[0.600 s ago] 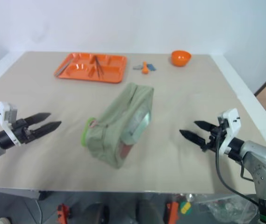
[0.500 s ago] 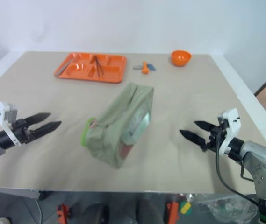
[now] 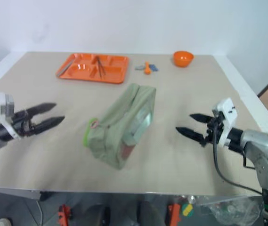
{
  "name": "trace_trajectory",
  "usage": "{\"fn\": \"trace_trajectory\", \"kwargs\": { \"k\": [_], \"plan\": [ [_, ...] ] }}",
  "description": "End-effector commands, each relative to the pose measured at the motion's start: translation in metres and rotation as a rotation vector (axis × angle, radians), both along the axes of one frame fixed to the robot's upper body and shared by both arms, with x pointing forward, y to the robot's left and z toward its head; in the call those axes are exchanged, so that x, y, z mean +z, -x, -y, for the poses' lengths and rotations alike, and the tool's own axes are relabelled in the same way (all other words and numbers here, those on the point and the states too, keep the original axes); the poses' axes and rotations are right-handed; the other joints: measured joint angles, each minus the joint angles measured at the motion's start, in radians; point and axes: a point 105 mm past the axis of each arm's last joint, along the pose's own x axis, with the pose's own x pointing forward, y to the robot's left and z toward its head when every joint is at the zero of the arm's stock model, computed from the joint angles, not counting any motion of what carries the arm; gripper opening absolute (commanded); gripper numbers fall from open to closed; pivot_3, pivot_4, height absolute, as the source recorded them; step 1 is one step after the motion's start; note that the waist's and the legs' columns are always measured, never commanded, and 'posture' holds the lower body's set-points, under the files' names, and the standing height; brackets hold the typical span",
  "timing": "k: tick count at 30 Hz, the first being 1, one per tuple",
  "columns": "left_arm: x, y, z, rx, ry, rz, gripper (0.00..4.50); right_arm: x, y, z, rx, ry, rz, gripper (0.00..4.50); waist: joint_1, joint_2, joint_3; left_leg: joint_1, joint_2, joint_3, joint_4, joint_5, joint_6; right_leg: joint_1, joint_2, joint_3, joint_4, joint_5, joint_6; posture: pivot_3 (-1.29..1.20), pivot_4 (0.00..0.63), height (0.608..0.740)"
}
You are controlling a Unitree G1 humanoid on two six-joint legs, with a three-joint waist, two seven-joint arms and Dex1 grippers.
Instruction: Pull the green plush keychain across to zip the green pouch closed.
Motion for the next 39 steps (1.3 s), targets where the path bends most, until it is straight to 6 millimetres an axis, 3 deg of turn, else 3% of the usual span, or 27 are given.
{"fn": "trace_trajectory", "kwargs": {
  "k": [1, 6, 13, 18, 23, 29, 34, 39],
  "plan": [
    [0.024, 0.009, 0.013, -0.106, 0.014, 0.057, 4.5, 0.019, 0.01, -0.019, 0.172, 0.196, 0.062, 4.48, -0.002, 0.001, 0.0, 0.0, 0.0, 0.0, 0.0, 0.0, 0.0, 0.0, 0.0, 0.0, 0.0, 0.0, 0.0, 0.0, 0.15, 0.74],
    [0.031, 0.047, 0.039, -0.429, -0.063, -0.054, 4.5, 0.046, 0.009, -0.04, 0.392, 0.488, 0.201, 4.48, -0.015, 0.001, 0.006, -0.001, 0.001, 0.001, -0.001, -0.001, 0.001, -0.002, 0.001, 0.001, 0.0, 0.0, -0.001, 0.0, 0.15, 0.74],
    [0.062, 0.051, 0.06, -0.55, -0.147, 0.044, 4.5, 0.083, -0.005, -0.088, 0.658, 0.551, 0.342, 4.48, -0.014, 0.001, 0.014, -0.001, 0.001, 0.0, 0.0, 0.0, -0.001, -0.002, 0.001, 0.0, 0.0, 0.0, -0.001, 0.0, 0.15, 0.74],
    [0.065, 0.055, 0.069, -0.588, -0.15, 0.068, 4.5, 0.083, 0.001, -0.112, 0.821, 0.587, 0.366, 4.48, -0.012, 0.001, 0.014, -0.002, 0.001, 0.0, -0.001, -0.001, 0.0, -0.003, 0.0, -0.001, 0.0, 0.0, -0.002, 0.0, 0.15, 0.74],
    [0.057, 0.055, 0.065, -0.579, -0.168, 0.059, 4.5, 0.077, 0.015, -0.133, 0.971, 0.589, 0.358, 4.48, -0.01, 0.001, 0.014, -0.02, 0.0, 0.0, 0.003, 0.0, -0.001, -0.02, -0.006, -0.001, 0.004, 0.001, -0.003, 0.0, 0.15, 0.74],
    [0.052, 0.055, 0.063, -0.586, -0.165, 0.056, 4.5, 0.05, -0.001, -0.144, 0.981, 0.65, 0.329, 4.48, -0.01, 0.001, 0.014, -0.02, 0.0, -0.001, 0.003, 0.001, -0.002, -0.02, -0.006, -0.004, 0.004, 0.002, -0.005, 0.0, 0.15, 0.74],
    [0.055, 0.058, 0.064, -0.579, -0.145, 0.063, 4.5, 0.041, -0.023, -0.139, 0.901, 0.669, 0.324, 3.07, -0.01, 0.001, 0.014, -0.02, 0.0, 0.0, 0.005, 0.002, -0.004, -0.019, -0.003, -0.003, 0.004, 0.004, -0.004, 0.0, 0.15, 0.74],
    [0.056, 0.061, 0.066, -0.578, -0.147, 0.06, 4.5, 0.032, -0.024, -0.133, 0.912, 0.66, 0.287, 1.34, -0.01, 0.001, 0.014, -0.02, 0.0, -0.001, 0.006, 0.002, -0.004, -0.018, -0.003, -0.004, 0.005, 0.005, -0.004, 0.0, 0.15, 0.74]
  ]
}}
